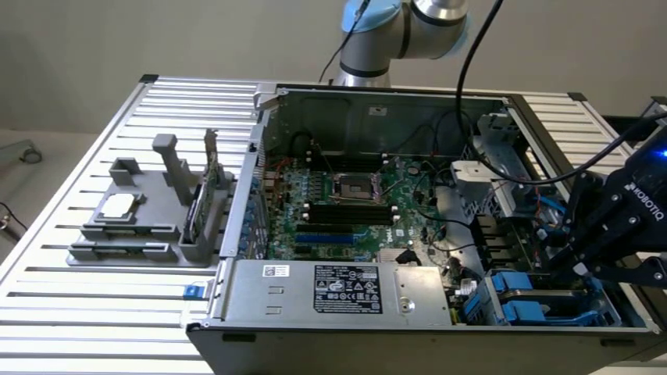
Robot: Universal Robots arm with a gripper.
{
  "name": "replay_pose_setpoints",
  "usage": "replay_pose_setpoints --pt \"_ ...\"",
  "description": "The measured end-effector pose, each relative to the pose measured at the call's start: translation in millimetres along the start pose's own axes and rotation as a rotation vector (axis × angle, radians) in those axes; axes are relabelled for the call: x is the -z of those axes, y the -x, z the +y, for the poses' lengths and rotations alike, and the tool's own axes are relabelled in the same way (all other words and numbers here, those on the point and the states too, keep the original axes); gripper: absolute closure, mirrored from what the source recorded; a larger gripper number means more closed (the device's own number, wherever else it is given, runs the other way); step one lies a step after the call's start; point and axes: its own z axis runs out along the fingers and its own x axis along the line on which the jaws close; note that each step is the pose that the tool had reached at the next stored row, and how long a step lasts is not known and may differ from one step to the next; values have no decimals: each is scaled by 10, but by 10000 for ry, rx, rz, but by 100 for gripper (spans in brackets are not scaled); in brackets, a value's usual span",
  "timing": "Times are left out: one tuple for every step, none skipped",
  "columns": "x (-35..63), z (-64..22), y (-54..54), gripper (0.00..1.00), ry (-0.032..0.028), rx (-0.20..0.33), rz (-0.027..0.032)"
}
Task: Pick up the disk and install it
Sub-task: 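Insert the disk into the insertion slot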
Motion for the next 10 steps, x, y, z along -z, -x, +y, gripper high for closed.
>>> replay_pose_setpoints --pt "1 2 0 84 -3 -15 2" --pt "0 4 0 84 -5 -27 6" --pt "1 4 0 84 -7 -36 7" --pt "1 5 0 84 -9 -44 10" --pt "1 5 0 84 -11 -50 11" --pt "1 6 1 84 -15 -57 11" --pt "1 6 2 84 -21 -65 12" --pt "1 7 3 84 -31 -73 15" --pt "1 8 5 84 -40 -82 15" --pt "2 9 6 84 -52 -90 17"
